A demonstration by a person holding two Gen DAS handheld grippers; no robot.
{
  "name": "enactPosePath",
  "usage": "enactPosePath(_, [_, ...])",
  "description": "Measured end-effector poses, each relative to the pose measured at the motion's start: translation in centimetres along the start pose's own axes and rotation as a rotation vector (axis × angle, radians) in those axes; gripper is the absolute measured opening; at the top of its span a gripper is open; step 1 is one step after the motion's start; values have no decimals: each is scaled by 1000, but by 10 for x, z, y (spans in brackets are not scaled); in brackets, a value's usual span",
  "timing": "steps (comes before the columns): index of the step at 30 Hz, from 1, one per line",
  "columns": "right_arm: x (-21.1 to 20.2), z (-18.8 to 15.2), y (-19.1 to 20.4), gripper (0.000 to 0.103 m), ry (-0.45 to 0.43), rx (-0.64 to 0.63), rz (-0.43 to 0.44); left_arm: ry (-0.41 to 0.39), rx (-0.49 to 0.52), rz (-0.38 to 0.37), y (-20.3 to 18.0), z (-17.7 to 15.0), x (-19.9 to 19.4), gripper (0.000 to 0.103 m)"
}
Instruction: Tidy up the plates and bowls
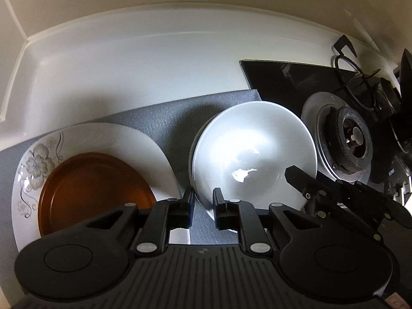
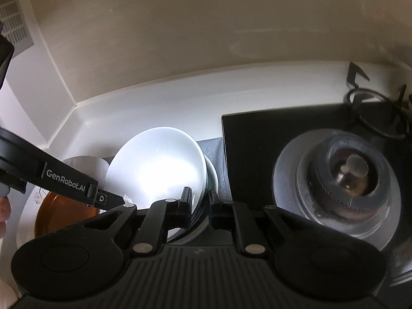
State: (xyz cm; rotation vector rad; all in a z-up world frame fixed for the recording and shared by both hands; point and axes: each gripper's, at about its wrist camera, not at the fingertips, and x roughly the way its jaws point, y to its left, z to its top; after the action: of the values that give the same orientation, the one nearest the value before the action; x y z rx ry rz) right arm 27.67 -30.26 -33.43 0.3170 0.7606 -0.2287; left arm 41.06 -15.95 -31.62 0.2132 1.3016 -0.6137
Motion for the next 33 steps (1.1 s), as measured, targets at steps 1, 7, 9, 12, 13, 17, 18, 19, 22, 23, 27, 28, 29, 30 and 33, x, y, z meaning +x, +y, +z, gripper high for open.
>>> enactPosePath(1, [0,0,0,12,0,-9,-8,3,-7,-10,1,0,0,16])
enactPosePath(7, [5,9,-5,13,53,53,-16,-26,-15,-16,3,0,-1,17])
enactPosePath(9, [8,12,-3,13,61,40,-20,-20,-11,-12,3,0,1,17])
enactPosePath(12, [9,12,-2,14,66,47,-20,-27,-11,-12,4,-2,1,17])
enactPosePath(13, [8,13,-6,16,70,85,-3,-30,-11,-12,5,-2,1,17])
enactPosePath(17, [8,16,-32,17,115,291,89,-29,-42,-30,9,-1,6,18])
enactPosePath(18, [8,16,-37,18,123,328,112,-29,-50,-30,9,0,7,18])
enactPosePath(19, [6,16,-41,18,123,361,132,-33,-54,-30,10,1,6,18])
enactPosePath(22, [0,12,-49,19,109,414,154,-32,-41,-35,9,2,6,18])
enactPosePath(23, [0,10,-50,21,115,423,163,-30,-33,-33,7,3,7,19])
enactPosePath(27, [5,0,-57,33,144,503,248,-28,-30,-31,7,3,11,19])
enactPosePath(28, [6,-2,-59,36,145,519,257,-24,-35,-32,7,3,11,20])
enactPosePath(29, [6,-3,-60,38,143,529,263,-21,-37,-31,7,4,12,20])
enactPosePath(30, [8,-4,-60,39,145,535,266,-18,-38,-29,7,4,13,20])
enactPosePath(33, [14,-5,-62,41,154,562,258,-13,-29,-27,5,7,18,23])
